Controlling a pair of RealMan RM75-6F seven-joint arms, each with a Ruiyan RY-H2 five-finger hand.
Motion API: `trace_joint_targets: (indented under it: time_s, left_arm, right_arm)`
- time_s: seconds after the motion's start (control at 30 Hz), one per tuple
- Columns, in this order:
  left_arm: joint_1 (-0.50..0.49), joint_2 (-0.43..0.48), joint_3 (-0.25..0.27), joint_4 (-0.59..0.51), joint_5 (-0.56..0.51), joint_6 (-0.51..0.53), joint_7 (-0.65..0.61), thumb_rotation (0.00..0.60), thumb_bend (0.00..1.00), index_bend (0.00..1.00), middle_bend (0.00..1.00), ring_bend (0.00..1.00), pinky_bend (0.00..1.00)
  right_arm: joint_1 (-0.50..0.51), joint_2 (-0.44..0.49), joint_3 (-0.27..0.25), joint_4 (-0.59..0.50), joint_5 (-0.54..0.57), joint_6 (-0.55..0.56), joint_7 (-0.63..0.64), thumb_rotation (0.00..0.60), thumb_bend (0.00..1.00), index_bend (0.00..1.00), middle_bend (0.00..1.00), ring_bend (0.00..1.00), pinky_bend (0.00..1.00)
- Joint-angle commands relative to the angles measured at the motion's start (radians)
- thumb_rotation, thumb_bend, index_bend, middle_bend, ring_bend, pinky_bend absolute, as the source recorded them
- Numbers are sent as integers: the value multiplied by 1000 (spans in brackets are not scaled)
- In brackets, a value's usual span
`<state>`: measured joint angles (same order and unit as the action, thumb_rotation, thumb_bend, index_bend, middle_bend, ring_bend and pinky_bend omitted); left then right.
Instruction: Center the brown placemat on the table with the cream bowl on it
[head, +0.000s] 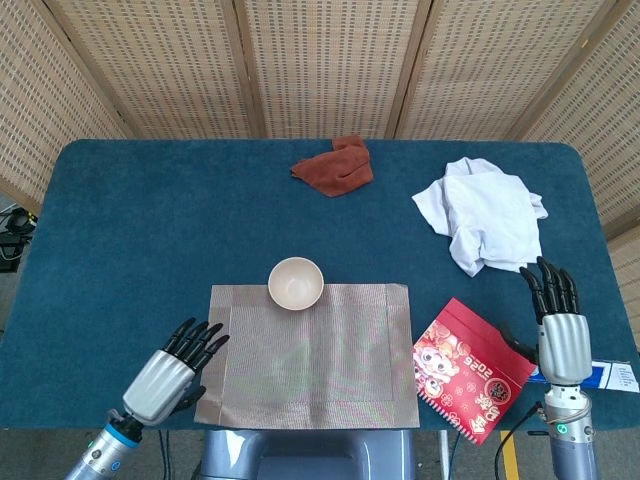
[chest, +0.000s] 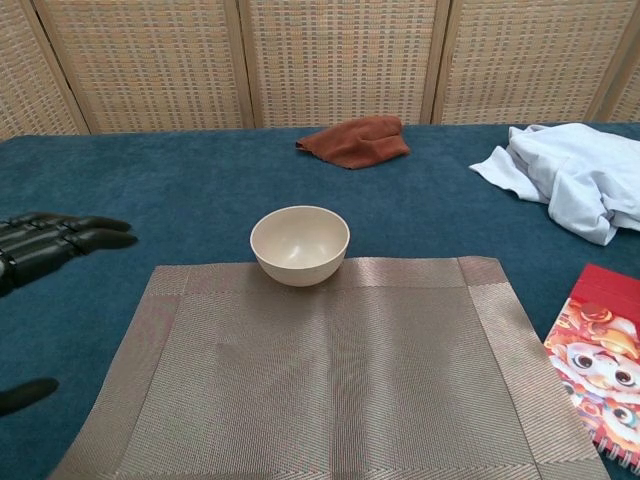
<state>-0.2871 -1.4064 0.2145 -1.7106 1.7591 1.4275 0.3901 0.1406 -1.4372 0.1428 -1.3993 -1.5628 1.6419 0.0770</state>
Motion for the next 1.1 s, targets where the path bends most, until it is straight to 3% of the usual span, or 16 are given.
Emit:
trace_joint_targets:
  time_s: [0.03, 0.2, 0.37, 0.6, 0.83, 1.1]
  left_arm:
    - [24, 19, -13, -9, 2, 26, 1, 600, 274, 0, 0, 0, 0]
    - [52, 29, -35, 0, -33, 41, -19, 600, 274, 0, 0, 0, 0]
    - [53, 11, -89, 13, -76, 31, -6, 600, 274, 0, 0, 0, 0]
    - [-39, -23, -199, 26, -145, -100, 63, 600, 277, 56, 0, 0, 0]
    - [-174, -132, -309, 60, -299, -303, 201, 600, 296, 153, 0, 0, 0]
    - [-243, -252, -353, 114, -393, -357, 320, 600, 301, 225, 0, 0, 0]
  right_arm:
    - [0, 0, -4, -4, -5, -1, -7, 600, 383, 148, 0, 0, 0]
    - [2, -2, -15, -8, -15, -9, -23, 600, 383, 149, 0, 0, 0]
    - [4, -9, -19, -7, -21, -10, -32, 600, 383, 149, 0, 0, 0]
    - [3, -9, -18, -16, -26, -3, -41, 600, 382, 149, 0, 0, 0]
    - [2, -3, -16, -19, -20, -8, -30, 600, 382, 149, 0, 0, 0]
    - [2, 5, -11, -22, -14, -7, -7, 600, 382, 149, 0, 0, 0]
